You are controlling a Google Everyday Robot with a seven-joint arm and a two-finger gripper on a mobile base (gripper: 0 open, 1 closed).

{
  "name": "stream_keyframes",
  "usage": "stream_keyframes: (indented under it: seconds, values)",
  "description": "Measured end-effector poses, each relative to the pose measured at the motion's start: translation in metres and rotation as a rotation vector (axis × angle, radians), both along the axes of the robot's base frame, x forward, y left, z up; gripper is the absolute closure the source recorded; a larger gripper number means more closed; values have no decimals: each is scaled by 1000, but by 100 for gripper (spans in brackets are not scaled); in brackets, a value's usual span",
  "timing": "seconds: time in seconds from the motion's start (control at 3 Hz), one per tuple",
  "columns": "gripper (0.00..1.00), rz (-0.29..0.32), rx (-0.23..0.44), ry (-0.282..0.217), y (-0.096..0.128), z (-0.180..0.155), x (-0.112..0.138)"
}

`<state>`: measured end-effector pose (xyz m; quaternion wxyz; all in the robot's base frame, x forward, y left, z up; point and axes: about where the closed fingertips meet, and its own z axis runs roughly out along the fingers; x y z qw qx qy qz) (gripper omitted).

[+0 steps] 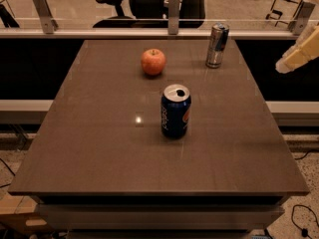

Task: Pick redbull can

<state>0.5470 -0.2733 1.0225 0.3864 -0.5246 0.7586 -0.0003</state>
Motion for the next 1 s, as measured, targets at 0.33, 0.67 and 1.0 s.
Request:
stream_keyframes:
  seconds: [0.33,0.67,1.0]
  values:
    - [0,-7,52,-10,-13,-4,18]
    - [0,-7,97,-26,-23,-6,38]
    - [0,-2,145,-48,-29,-10,56]
